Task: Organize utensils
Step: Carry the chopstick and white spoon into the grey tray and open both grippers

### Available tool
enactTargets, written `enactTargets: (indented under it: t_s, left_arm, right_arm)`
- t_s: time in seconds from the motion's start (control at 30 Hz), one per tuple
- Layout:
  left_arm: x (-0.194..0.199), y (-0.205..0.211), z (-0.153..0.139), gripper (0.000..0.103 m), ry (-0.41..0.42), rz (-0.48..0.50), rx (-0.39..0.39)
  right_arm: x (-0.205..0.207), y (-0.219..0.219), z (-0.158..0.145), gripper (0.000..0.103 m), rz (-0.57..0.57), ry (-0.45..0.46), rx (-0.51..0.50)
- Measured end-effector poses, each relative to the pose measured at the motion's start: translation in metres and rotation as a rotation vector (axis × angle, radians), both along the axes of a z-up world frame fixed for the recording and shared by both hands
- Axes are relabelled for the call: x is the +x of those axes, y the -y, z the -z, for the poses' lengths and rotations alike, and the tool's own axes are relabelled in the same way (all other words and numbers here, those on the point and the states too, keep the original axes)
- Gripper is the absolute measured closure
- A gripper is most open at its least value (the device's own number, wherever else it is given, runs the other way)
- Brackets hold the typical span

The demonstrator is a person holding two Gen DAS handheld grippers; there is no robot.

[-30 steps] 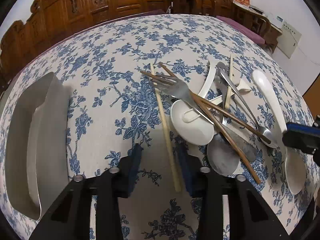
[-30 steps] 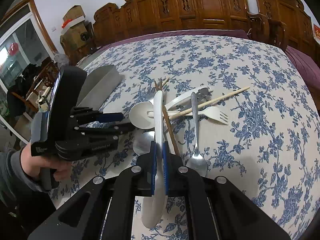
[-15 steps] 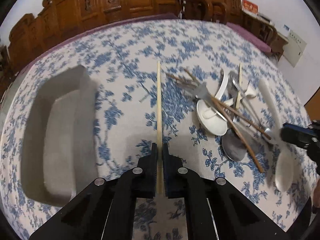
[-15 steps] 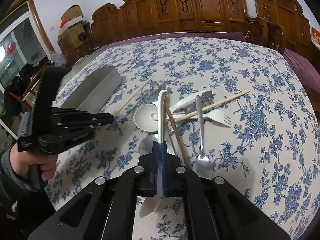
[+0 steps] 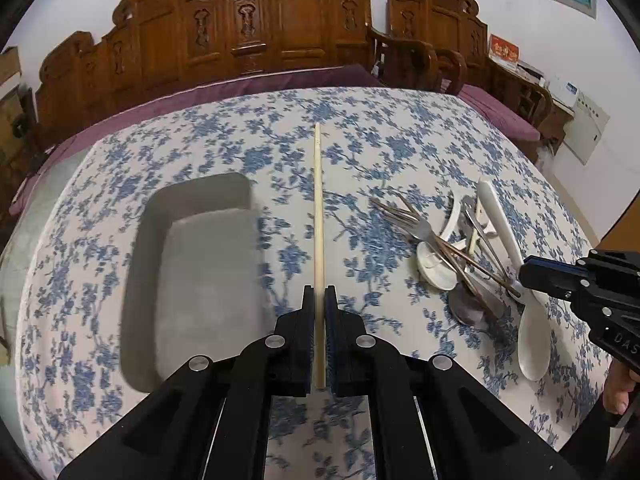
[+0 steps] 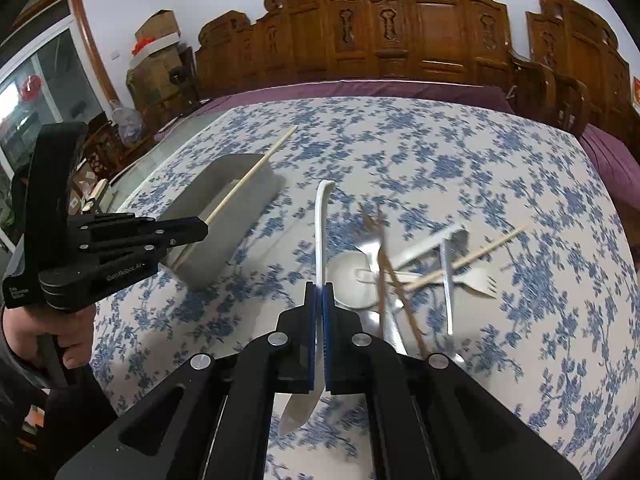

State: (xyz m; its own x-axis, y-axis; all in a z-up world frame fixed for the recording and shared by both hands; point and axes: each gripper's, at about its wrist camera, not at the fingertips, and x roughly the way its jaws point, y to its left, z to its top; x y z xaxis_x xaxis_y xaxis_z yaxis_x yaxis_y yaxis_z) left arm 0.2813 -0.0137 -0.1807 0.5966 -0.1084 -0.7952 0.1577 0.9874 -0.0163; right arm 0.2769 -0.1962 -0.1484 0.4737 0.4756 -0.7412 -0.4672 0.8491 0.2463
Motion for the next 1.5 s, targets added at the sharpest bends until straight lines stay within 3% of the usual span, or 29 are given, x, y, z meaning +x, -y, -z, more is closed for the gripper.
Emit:
enactTargets:
  t_s: [0.27,0.53,0.9,1.27,1.37,1.5]
  left_arm:
    - [-0.007,-0.042,-0.008,0.099,0.004,-0.022,-0.005]
    - [-0.004,-0.077,0.003,0.099,-0.032,-0.031,-0.008]
    - [0.012,-0.096,0.031,0.099,-0.126,-0.018,0.001]
    - [0.03,-0.107,0.039,0.098,-0.159,-0.012,-0.001]
    - [0.03,-0.108,0.033,0.097,-0.147,-0.006,-0.008]
    - [0.021,-0.114,0.02,0.084,-0.104,-0.017,-0.024]
  right_arm:
    - [0.008,-0.039,-0.009,0.099,-0.031,0.006,0.006]
    - [0.017,-0.082,-0.016,0.099,-0.066,0.007,0.01]
    - [0.031,-0.112,-0.026,0.099,-0.101,-0.011,0.012]
    - [0.056,-0.129,-0.023,0.099,-0.121,-0.047,0.005]
    - [0.063,-0.135,-0.022,0.099,-0.127,-0.057,0.011]
    - [0.069,-0.149,-0.02,0.099,-0.14,-0.067,0.023]
